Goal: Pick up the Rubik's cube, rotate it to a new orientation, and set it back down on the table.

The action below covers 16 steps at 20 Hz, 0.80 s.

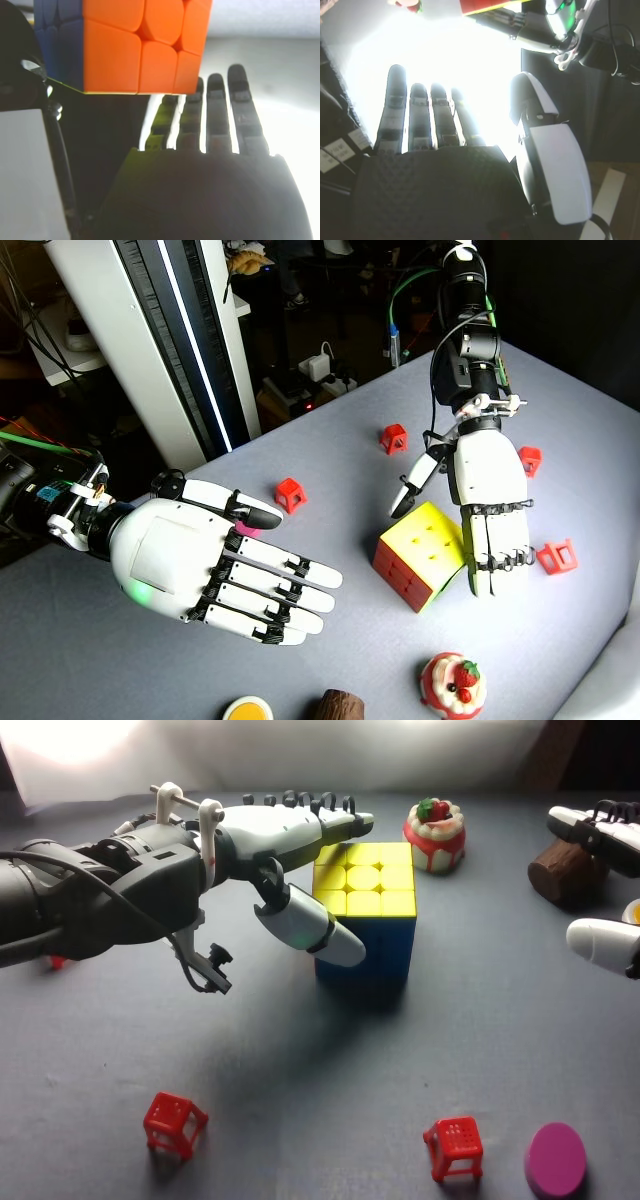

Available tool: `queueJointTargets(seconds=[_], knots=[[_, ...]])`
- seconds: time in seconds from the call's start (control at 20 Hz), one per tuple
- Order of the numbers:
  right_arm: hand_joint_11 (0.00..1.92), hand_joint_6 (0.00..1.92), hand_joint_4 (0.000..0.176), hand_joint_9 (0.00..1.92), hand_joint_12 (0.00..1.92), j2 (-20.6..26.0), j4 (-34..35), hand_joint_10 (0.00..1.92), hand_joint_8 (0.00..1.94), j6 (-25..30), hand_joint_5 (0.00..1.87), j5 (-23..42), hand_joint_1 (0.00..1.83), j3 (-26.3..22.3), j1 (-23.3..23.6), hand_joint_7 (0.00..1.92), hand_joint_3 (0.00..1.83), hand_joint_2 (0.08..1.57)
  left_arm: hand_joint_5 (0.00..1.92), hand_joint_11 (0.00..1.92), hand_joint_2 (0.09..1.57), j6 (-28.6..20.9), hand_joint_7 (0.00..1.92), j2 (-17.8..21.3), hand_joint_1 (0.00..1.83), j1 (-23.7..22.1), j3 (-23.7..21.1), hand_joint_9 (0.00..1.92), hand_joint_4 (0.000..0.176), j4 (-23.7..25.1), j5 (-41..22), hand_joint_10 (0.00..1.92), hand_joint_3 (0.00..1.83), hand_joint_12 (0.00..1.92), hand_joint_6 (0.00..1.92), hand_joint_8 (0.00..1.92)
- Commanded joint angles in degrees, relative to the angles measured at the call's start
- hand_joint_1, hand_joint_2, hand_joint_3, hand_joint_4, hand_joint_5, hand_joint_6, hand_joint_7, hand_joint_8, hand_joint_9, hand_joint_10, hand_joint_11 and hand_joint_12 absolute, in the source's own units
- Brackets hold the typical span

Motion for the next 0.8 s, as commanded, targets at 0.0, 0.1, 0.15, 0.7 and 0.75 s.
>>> queueJointTargets(seconds=[0.0, 0.1, 0.15, 0.7, 0.75], knots=[[0.00, 0.00, 0.000, 0.00, 0.79, -0.14, 0.37, 0.00, 0.00, 0.34, 0.00, 6.94, 0.35, 0.26, 0.44, 0.00, 0.00, 1.34, 0.00, 0.00, 0.89, 0.10, 0.00, -0.45, 0.68, -0.93, 0.24, 0.00, 0.000, -0.41, -5.70, 0.00, 0.01, 0.00, 0.00, 0.00], [0.00, 0.00, 0.000, 0.00, 0.67, -0.14, 0.36, 0.00, 0.00, 0.34, 0.00, 6.98, 0.33, 0.27, 0.44, 0.00, 0.00, 1.33, 0.05, 0.03, 0.90, 0.10, 0.00, -0.84, 0.71, -0.84, 0.62, 0.00, 0.000, -0.77, -5.44, 0.00, 0.02, 0.01, 0.02, 0.00], [0.00, 0.00, 0.000, 0.00, 0.67, -0.14, 0.34, 0.00, 0.00, 0.34, 0.00, 7.01, 0.32, 0.26, 0.44, 0.00, 0.00, 1.34, 0.21, 0.00, 0.97, 0.20, 0.16, -0.98, 0.81, -0.84, 0.77, 0.15, 0.000, -0.77, -5.24, 0.07, 0.00, 0.86, 0.01, 0.03], [0.00, 0.00, 0.000, 0.00, 1.65, -0.14, 0.05, 0.00, 0.00, 0.34, 0.00, 8.09, 0.33, 0.21, 0.22, 0.00, 0.00, 1.34, 0.81, 0.74, 1.23, 0.68, 0.65, -0.76, 1.17, -0.20, 0.55, 0.62, 0.000, -1.35, -6.39, 1.92, 0.05, 1.92, 1.19, 1.67], [0.00, 0.00, 0.000, 0.00, 1.68, -0.14, 0.03, 0.00, 0.00, 0.34, 0.00, 8.19, 0.31, 0.21, 0.22, 0.00, 0.00, 1.33, 0.81, 0.85, 1.23, 0.78, 0.69, -0.59, 1.20, -0.21, 0.39, 0.74, 0.000, -1.35, -6.66, 1.92, 0.04, 1.92, 1.13, 1.69]])
